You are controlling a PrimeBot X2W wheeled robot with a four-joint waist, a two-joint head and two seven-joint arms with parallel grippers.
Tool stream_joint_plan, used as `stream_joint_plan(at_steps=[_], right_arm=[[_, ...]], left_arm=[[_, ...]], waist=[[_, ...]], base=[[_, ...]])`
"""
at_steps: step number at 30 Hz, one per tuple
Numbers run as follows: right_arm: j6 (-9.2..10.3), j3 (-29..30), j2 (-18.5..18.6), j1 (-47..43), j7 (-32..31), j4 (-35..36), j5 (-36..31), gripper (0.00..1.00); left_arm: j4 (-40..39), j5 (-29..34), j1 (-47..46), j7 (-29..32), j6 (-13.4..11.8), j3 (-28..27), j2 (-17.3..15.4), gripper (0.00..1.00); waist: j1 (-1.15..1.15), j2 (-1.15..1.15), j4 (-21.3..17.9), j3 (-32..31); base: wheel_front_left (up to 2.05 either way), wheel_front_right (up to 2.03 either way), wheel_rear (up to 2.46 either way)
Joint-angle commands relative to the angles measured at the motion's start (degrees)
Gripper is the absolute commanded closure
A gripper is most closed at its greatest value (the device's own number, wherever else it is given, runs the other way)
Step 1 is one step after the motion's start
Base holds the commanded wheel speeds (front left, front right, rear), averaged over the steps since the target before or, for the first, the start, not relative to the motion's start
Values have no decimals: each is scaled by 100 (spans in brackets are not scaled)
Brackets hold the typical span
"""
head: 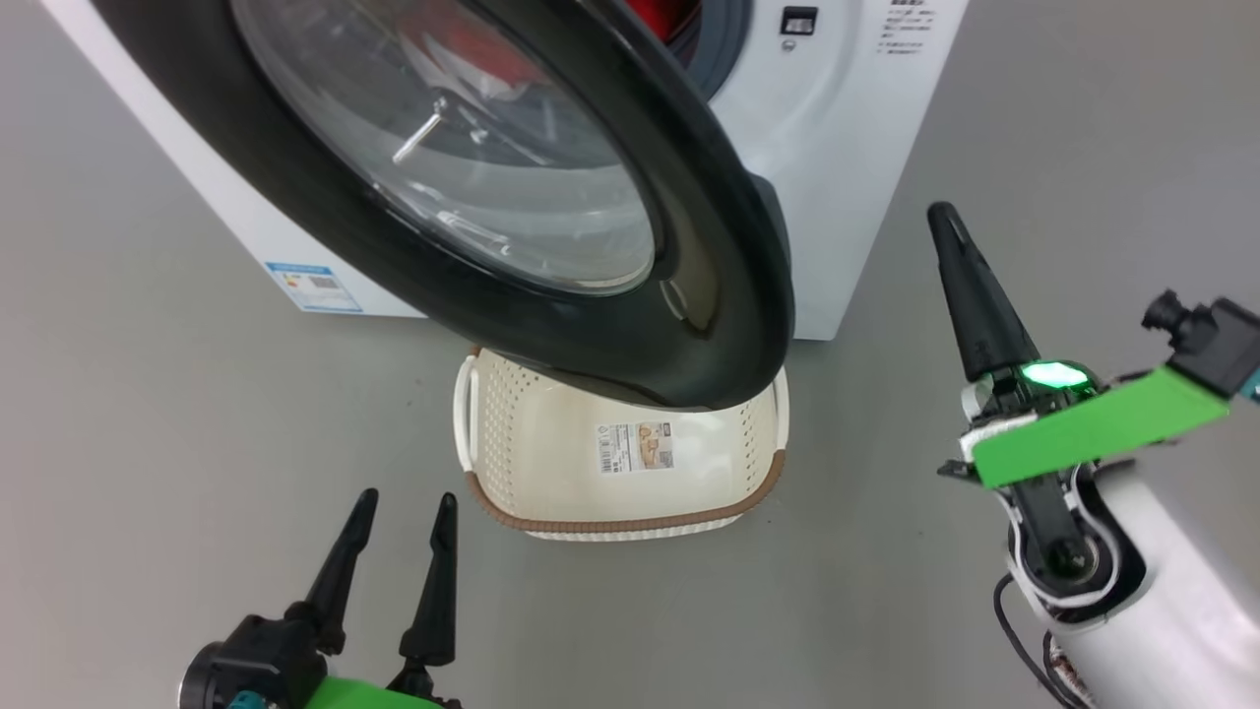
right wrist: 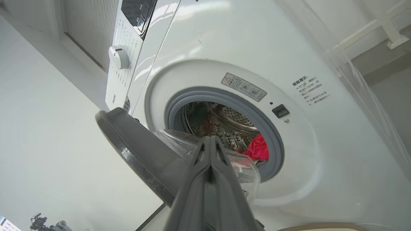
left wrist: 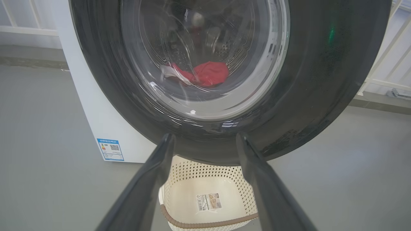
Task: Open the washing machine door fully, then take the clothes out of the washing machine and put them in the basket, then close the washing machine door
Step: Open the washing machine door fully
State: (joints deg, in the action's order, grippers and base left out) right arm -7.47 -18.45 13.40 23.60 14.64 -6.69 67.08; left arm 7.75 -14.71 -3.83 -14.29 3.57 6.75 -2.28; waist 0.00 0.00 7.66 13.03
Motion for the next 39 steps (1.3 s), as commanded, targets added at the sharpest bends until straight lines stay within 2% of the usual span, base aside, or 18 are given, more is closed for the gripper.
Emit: stream_joint_plan(at_steps=[1, 7, 9, 10, 13, 21, 25, 39], right_arm=[[-2, -281, 163, 239, 8, 146, 560, 100], [-2, -484, 492, 669, -769, 172, 2263, 100], [-2, -453, 540, 765, -1224, 73, 2636, 100], [-2, -453, 540, 765, -1224, 73, 2636, 100], [-2, -368, 572, 919, -1869, -65, 2956, 100], [-2, -160, 538, 1204, -3238, -394, 3144, 100], [-2, -53, 494, 1270, -3730, -611, 3166, 100], [-2, 88, 57, 805, -4428, -614, 2758, 100]], left_arm=[[-153, -27, -121, -71, 27, -141, -60, 0], [-181, -88, -172, -71, 5, -20, -60, 0], [-178, -111, -199, -71, 1, 23, -60, 0], [-178, -111, -199, -71, 1, 23, -60, 0], [-180, -142, -236, -71, -5, 83, -60, 0], [-208, -235, -339, -71, -42, 234, -60, 0], [-225, -296, -363, -71, -84, 289, -60, 0], [-253, -352, -112, -71, -165, 392, -60, 0]], waist=[[0, 0, 90, 67], [0, 0, 224, 198], [0, 0, 268, 232], [0, 0, 268, 232], [0, 0, 326, 289], [0, 0, 509, 428], [0, 0, 612, 426], [0, 0, 985, -23]], base=[[0, 0, 0], [0, 0, 0], [0, 0, 0], [0, 0, 0], [0, 0, 0], [0, 0, 0], [0, 0, 0], [0, 0, 0]])
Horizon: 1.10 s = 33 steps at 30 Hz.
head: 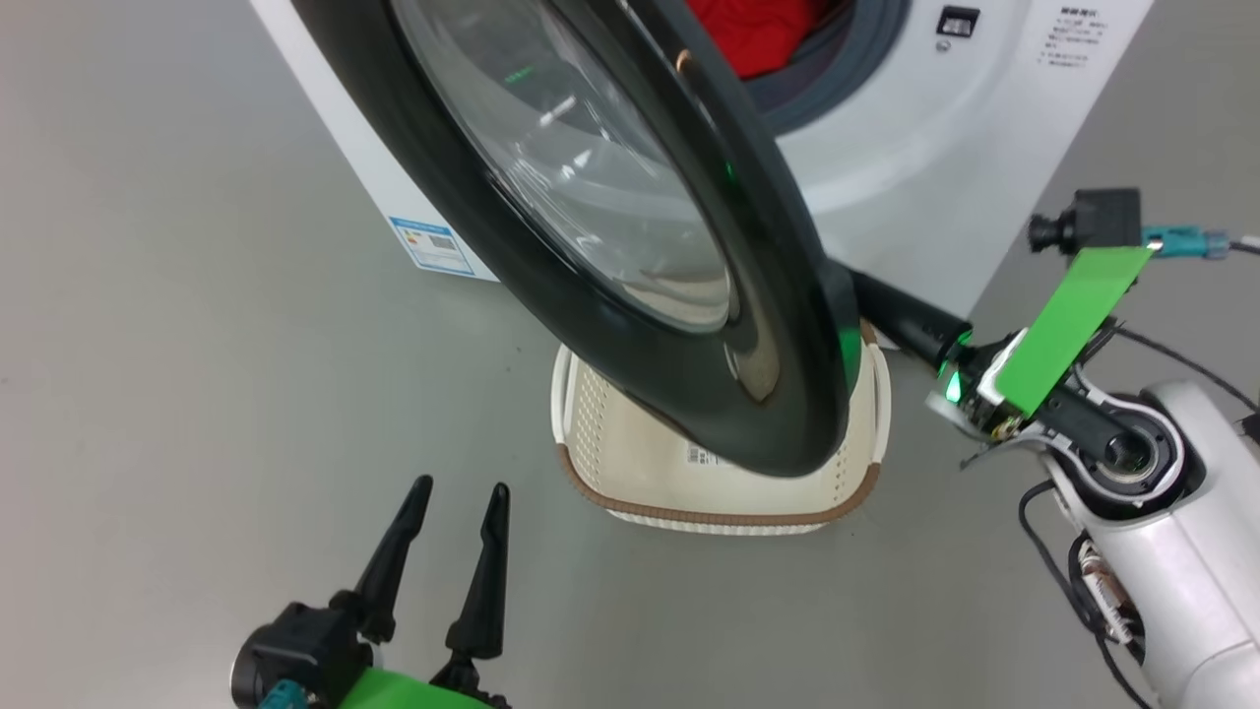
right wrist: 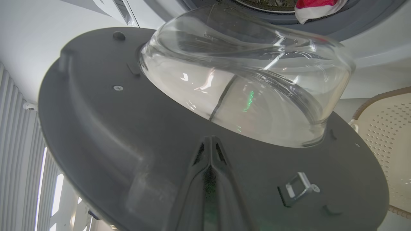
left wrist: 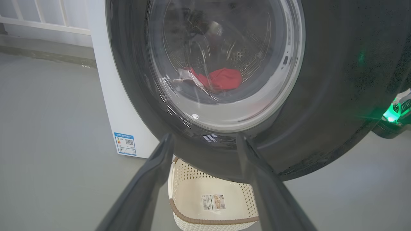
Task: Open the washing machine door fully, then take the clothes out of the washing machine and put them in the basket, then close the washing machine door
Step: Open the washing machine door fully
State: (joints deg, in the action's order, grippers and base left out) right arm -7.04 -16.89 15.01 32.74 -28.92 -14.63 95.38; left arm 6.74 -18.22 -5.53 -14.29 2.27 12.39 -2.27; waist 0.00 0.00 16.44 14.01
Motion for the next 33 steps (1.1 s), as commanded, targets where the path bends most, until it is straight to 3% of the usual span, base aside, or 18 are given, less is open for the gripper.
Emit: stream_joint_plan(at_steps=[1, 33], right_arm=[[-45, -71, -140, -154, -94, 185, -92, 100], [-45, -436, -910, -901, -386, 272, -441, 100]], left_arm=[[-149, 6, 81, -71, -37, -170, -61, 0], [-28, 97, 506, -71, -218, -123, -61, 0]], waist=[[0, 0, 134, -158], [0, 0, 1345, -916]], base=[[0, 0, 0], [0, 0, 0]])
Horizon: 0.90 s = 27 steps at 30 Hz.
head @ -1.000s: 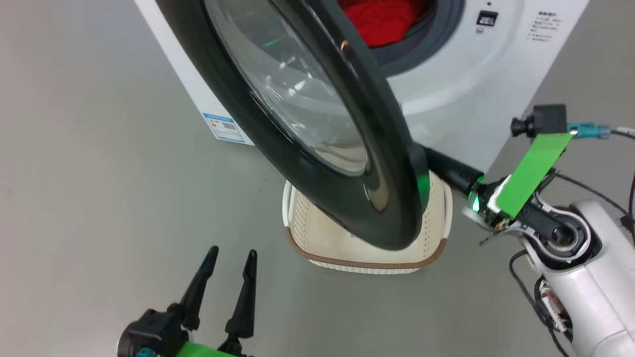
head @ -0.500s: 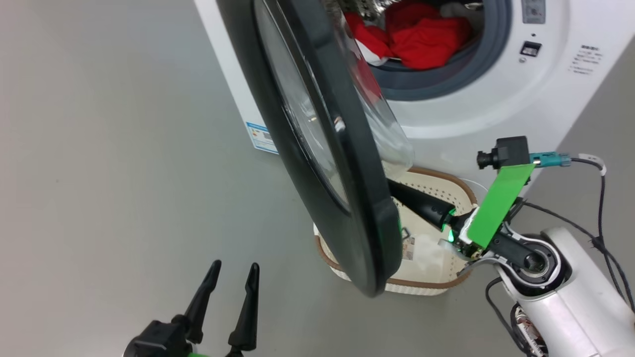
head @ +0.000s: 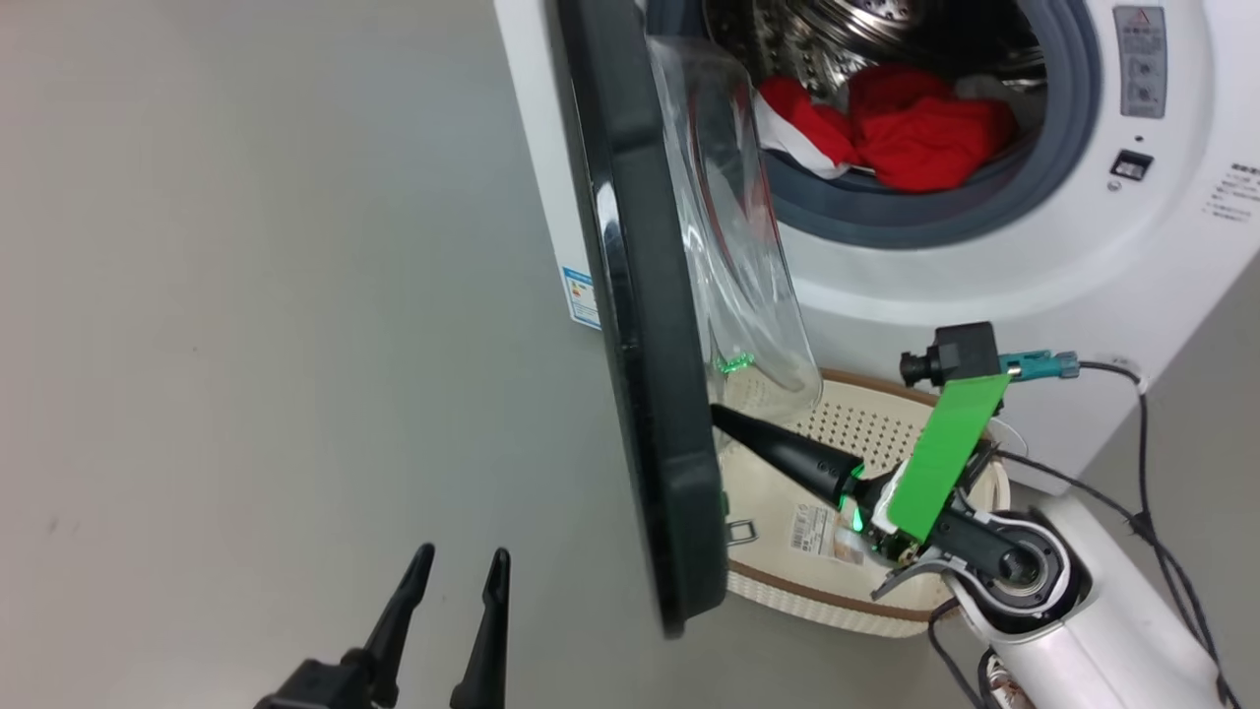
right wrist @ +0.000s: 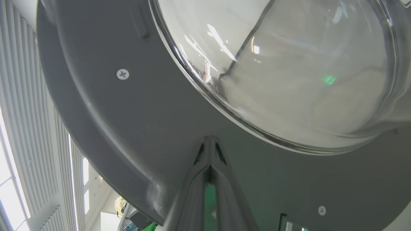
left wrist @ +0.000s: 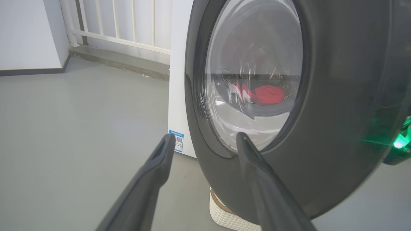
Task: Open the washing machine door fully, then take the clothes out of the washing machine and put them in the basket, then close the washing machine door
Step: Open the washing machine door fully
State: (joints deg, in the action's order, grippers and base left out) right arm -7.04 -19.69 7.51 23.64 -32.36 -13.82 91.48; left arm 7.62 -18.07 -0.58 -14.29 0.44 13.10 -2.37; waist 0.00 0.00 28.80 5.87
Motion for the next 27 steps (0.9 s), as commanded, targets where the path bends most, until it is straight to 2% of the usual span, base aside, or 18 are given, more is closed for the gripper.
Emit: stream_joint_plan(at_steps=[1, 14, 24, 25, 26, 27], right_arm=[[-45, -183, -189, 0, -56, 188, -40, 100], [-45, -490, -402, 120, -59, 103, -45, 100], [-45, -530, -434, 91, 58, 51, -92, 100], [-45, -513, -431, 69, 98, 46, -117, 95], [-45, -513, -431, 69, 98, 46, -117, 95], [-45, -496, -422, 43, 141, 42, -141, 80]], left_arm=[[-125, 92, 34, -71, -43, -212, -51, 0], [-332, 66, 193, -71, -206, -367, -51, 0], [-346, 69, 243, -71, -212, -386, -51, 0], [-337, 77, 247, -71, -203, -390, -51, 0], [-337, 77, 247, -71, -203, -390, -51, 0], [-326, 87, 249, -71, -191, -393, -51, 0]], waist=[[0, 0, 117, -114], [0, 0, 173, -105], [0, 0, 153, -171], [0, 0, 148, -183], [0, 0, 148, -183], [0, 0, 142, -196]], base=[[0, 0, 0], [0, 0, 0], [0, 0, 0], [0, 0, 0], [0, 0, 0], [0, 0, 0]])
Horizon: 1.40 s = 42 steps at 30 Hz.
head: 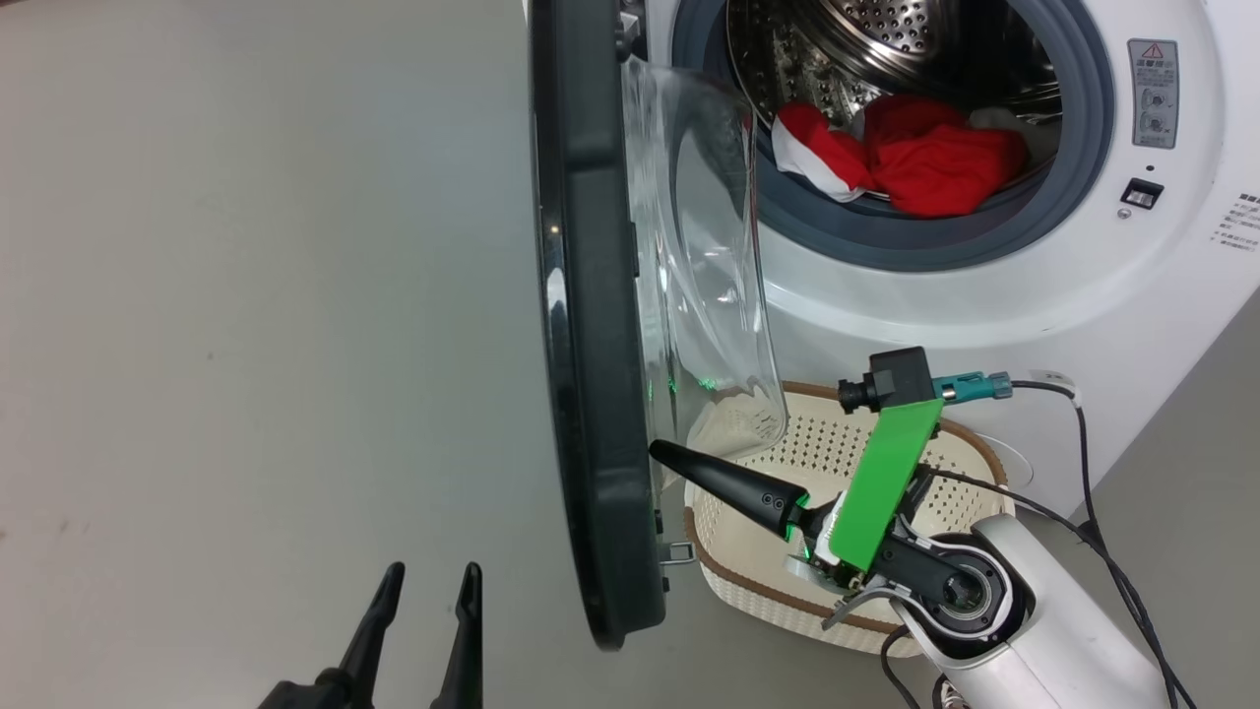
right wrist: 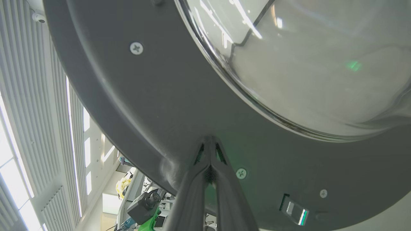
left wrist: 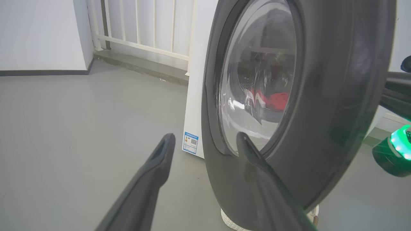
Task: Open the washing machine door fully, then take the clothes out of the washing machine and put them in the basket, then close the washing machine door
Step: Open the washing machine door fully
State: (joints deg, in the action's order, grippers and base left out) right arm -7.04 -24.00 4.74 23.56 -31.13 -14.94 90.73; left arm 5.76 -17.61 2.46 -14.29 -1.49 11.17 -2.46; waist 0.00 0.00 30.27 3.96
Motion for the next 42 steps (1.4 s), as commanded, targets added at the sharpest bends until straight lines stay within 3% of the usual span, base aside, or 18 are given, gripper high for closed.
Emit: stream_joint_plan(at_steps=[1, 2, 3, 4, 27, 42], right_arm=[[-45, -48, -136, 19, 60, 152, -85, 69], [-45, -30, -122, -15, 112, 149, -109, 58], [-45, -10, -103, -54, 173, 141, -138, 24], [-45, 3, -83, -93, 227, 133, -163, 0], [-45, 69, 544, -1316, 1439, -140, -340, 0], [-45, -680, 1144, -1660, 3271, -539, -1302, 0]], left_arm=[[-128, 52, -53, -71, 15, -204, -42, 0], [-112, 65, -53, -71, 29, -208, -42, 0], [-92, 77, -58, -71, 43, -215, -42, 0], [-69, 90, -65, -71, 61, -223, -42, 0], [163, 211, -128, -71, 192, -497, -42, 0], [172, 207, -49, -71, 176, -584, -42, 0]], waist=[[0, 0, -12, -22], [0, 0, -19, -36], [0, 0, -26, -49], [0, 0, -34, -63], [0, 0, -641, -239], [0, 0, -835, -318]], base=[[0, 0, 0], [0, 0, 0], [0, 0, 0], [0, 0, 0], [0, 0, 0], [0, 0, 0]])
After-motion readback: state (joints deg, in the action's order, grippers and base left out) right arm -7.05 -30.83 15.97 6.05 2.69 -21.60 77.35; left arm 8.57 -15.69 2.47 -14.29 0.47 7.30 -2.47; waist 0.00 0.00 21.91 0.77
